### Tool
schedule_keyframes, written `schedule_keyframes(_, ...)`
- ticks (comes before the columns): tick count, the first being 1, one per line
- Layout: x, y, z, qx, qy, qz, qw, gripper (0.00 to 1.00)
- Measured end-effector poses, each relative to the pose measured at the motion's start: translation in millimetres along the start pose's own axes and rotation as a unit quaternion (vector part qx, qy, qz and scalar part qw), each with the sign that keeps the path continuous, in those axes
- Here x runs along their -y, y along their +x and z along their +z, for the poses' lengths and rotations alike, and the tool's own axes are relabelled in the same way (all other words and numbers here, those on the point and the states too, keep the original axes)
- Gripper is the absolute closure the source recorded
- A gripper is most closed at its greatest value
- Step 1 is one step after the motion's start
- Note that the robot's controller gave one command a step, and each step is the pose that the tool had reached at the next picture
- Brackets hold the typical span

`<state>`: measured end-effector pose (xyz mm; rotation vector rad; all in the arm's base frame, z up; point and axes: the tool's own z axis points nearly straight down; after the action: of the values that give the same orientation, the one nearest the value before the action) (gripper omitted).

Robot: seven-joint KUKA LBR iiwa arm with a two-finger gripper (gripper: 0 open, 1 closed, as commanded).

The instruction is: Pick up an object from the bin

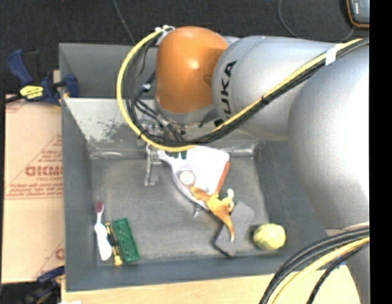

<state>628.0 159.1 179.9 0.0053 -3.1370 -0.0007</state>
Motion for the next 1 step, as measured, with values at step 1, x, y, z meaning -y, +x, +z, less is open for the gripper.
schedule_keyframes(1, 0.7, -1.9, -5.5, 0.0043, -0.001, 0.002, 1.0000, 0.00)
